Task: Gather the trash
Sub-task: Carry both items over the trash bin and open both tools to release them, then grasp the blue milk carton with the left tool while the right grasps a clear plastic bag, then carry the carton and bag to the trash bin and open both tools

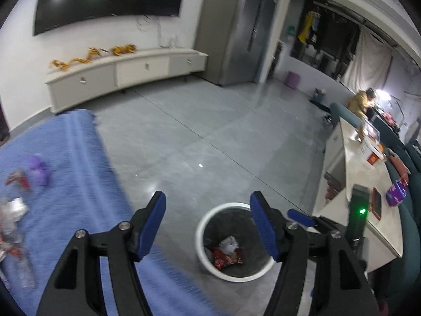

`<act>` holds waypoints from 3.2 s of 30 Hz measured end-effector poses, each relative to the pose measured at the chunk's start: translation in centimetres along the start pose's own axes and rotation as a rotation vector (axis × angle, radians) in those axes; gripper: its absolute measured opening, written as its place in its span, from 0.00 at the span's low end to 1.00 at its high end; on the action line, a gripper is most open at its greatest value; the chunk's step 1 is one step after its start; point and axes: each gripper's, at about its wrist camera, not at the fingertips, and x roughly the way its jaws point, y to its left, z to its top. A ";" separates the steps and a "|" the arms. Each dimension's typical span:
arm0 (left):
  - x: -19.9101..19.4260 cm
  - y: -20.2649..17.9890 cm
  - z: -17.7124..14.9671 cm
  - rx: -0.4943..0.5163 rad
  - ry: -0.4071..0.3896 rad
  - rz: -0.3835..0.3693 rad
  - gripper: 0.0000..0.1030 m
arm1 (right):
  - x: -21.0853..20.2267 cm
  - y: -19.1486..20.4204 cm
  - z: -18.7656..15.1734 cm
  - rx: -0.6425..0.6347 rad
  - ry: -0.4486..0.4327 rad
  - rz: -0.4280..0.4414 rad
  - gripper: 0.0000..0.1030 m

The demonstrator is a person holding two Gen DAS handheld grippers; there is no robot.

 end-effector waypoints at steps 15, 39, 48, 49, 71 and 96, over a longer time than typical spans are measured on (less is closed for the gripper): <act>-12.8 19.6 -6.1 -0.274 -0.144 0.369 0.71 | -0.1 19.0 2.4 -0.278 -0.005 0.261 0.45; -13.5 33.5 -15.3 -0.554 -0.031 0.498 0.70 | 9.2 44.3 -4.1 -0.750 0.176 0.407 0.45; -15.4 33.3 -17.7 -0.607 -0.042 0.351 0.36 | 12.1 46.5 -5.9 -0.836 0.221 0.349 0.19; -15.8 33.3 -18.2 -0.618 -0.048 0.329 0.36 | 12.2 46.3 -6.0 -0.840 0.229 0.349 0.17; -22.8 25.9 -18.3 -0.495 -0.175 0.306 0.34 | -0.7 33.8 -0.7 -0.450 0.075 0.797 0.12; 4.6 -3.3 -3.9 0.045 0.250 -0.096 0.34 | 2.7 -2.3 -2.0 0.077 0.061 0.181 0.12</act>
